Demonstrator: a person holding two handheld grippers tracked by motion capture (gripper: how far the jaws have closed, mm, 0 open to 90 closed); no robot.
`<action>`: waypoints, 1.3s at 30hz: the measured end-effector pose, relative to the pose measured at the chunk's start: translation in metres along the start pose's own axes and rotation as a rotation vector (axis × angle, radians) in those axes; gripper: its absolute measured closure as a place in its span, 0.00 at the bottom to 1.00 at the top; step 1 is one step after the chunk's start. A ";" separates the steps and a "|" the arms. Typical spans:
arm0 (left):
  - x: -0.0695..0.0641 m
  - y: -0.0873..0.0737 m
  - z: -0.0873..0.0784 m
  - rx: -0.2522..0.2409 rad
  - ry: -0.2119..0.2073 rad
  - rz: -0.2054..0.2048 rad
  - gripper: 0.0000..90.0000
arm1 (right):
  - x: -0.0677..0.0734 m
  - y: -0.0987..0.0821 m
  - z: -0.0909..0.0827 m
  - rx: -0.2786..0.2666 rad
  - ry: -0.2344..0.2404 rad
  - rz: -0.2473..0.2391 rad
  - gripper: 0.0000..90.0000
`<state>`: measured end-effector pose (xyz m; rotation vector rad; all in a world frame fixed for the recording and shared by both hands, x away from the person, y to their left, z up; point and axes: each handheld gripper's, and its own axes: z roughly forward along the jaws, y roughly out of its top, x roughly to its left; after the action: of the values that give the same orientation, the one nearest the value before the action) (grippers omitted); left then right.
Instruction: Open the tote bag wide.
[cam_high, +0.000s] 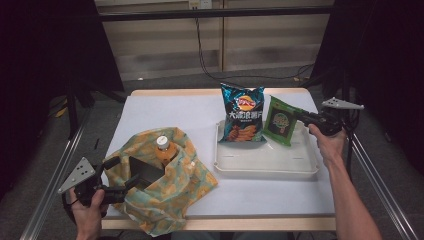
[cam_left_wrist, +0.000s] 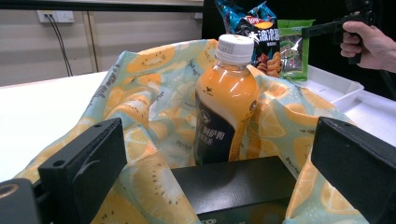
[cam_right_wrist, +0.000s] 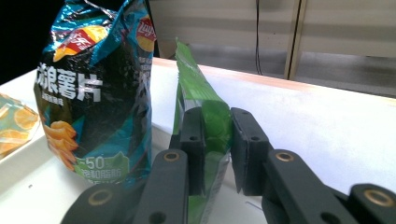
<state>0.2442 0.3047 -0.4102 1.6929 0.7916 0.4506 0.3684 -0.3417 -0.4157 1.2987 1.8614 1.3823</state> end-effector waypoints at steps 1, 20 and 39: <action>0.000 0.000 0.000 0.001 0.001 0.000 0.03 | -0.001 0.000 0.001 0.002 0.003 0.000 0.85; 0.000 0.000 -0.001 0.000 0.007 0.002 0.04 | -0.014 -0.003 0.009 0.019 -0.042 0.017 0.80; 0.000 0.000 -0.001 0.007 0.013 0.005 0.04 | -0.021 -0.004 0.015 0.031 -0.089 0.046 0.57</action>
<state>0.2433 0.3054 -0.4100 1.7001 0.7996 0.4629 0.3881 -0.3540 -0.4281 1.4027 1.8104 1.3014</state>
